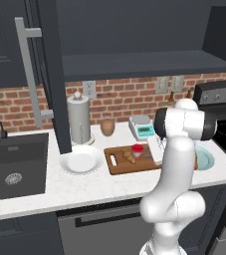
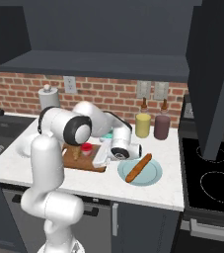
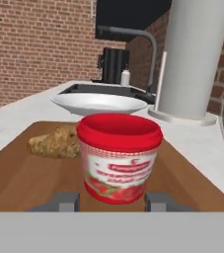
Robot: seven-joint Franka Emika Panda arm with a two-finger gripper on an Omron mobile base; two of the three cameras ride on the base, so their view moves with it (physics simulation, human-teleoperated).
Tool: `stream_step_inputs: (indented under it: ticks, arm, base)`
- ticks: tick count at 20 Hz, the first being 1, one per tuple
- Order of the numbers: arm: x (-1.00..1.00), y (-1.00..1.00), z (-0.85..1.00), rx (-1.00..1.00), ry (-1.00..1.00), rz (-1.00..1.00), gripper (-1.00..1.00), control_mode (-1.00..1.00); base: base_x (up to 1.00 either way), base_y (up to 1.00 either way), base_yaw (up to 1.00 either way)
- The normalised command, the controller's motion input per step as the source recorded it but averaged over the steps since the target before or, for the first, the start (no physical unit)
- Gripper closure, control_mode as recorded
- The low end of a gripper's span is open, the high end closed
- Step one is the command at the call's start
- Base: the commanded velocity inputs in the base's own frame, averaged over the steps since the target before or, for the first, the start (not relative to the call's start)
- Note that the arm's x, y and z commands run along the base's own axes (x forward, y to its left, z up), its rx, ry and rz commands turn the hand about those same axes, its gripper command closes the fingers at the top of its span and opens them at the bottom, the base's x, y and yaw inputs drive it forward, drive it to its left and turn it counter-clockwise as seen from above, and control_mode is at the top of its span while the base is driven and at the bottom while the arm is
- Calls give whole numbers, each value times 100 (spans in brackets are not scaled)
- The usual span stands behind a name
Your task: From the different types of pastries on the counter, select a croissant and place it on the cutting board. Then retrieve a jar of jam from the cabinet and place it alongside the croissant on the cutting board.
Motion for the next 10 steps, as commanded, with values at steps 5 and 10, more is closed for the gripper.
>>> stream_step_inputs:
  ticks: [5,10]
  arm:
    - [-67,-32,43,0,-3,0,-100,-100]
    - [-85,-23,85,0,-9,0,-100,-100]
  base:
    - [0,0,0]
    - [0,0,0]
